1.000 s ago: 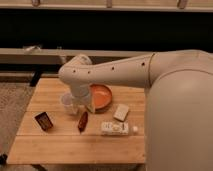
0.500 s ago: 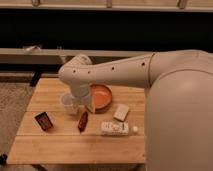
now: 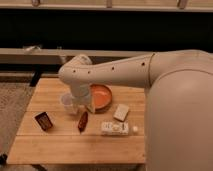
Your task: Knock the eraser over
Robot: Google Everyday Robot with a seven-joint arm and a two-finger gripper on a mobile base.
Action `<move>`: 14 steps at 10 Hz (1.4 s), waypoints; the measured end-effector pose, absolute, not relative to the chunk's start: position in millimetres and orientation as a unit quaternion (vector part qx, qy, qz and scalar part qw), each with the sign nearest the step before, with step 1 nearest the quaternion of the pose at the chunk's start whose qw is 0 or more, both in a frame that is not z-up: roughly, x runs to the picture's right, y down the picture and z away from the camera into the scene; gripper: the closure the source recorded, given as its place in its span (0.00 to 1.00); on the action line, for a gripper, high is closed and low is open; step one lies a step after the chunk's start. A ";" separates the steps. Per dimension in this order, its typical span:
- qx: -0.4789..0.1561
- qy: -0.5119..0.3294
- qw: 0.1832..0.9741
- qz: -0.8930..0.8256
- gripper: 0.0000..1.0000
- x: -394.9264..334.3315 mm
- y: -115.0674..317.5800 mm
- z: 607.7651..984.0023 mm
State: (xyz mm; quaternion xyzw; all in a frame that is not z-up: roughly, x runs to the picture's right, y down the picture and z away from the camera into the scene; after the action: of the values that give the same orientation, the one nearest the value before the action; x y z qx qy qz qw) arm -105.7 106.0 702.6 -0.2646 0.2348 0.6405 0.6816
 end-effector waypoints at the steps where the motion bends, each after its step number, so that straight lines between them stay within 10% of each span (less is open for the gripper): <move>1: -0.265 0.235 0.682 0.640 0.35 -105.7 106.0 702.6; 14: -0.225 0.237 0.783 0.529 0.35 -232.5 206.6 687.0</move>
State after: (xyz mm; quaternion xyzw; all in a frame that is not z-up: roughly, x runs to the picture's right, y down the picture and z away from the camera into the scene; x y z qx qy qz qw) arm -232.5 206.6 687.0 -0.2252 0.2373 0.5295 0.7827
